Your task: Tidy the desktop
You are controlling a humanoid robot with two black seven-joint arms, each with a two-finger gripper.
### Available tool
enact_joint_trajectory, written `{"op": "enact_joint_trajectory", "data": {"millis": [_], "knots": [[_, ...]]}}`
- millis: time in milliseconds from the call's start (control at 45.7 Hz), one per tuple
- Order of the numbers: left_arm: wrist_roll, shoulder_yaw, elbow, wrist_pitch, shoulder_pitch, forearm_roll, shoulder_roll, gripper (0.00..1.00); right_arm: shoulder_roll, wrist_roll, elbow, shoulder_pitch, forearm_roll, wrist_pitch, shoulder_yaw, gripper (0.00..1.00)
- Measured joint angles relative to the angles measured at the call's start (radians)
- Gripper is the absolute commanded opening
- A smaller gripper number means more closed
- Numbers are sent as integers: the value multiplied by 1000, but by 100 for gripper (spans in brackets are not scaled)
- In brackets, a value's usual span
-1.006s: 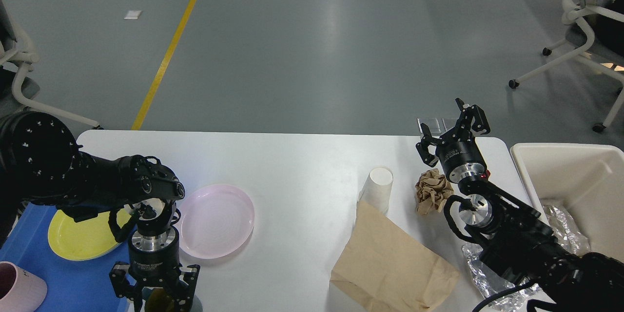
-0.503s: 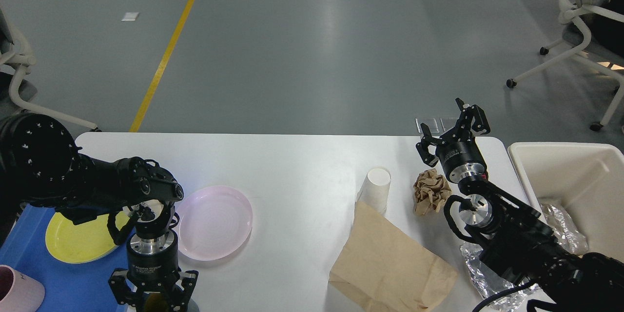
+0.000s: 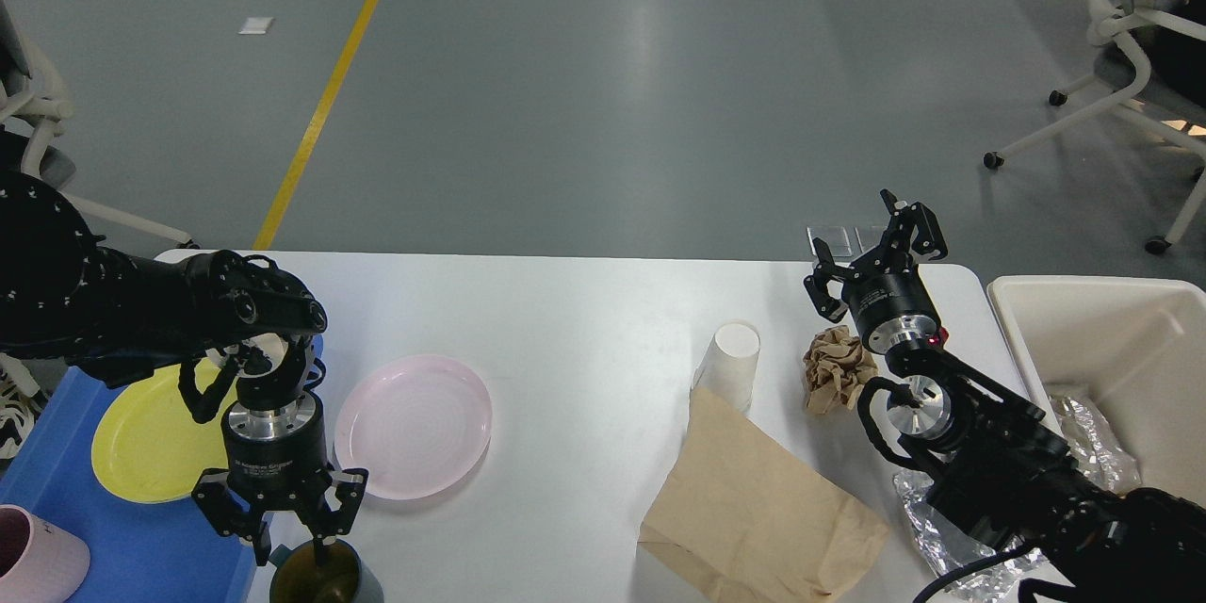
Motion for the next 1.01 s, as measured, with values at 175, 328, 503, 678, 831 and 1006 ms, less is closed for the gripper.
{"op": "enact_joint_trajectory", "data": {"millis": [175, 328, 503, 678, 831, 1006], "knots": [[-1, -2, 0, 0, -2, 0, 5, 0, 0, 0, 0, 0, 0, 0, 0, 100], [-1, -9, -2, -10, -3, 1, 6, 1, 0, 0, 0, 0, 0, 0, 0, 100], [-3, -11, -1, -16, -3, 2, 2, 48, 0, 0, 0, 0, 0, 0, 0, 100], [-6, -17, 4, -5, -3, 2, -4, 89, 0, 0, 0, 0, 0, 0, 0, 100], [-6, -19, -5, -7, -58, 2, -3, 94, 0, 0, 0, 0, 0, 0, 0, 100], [-7, 16, -78, -15, -177, 3, 20, 96, 0, 0, 0, 0, 0, 0, 0, 100]]}}
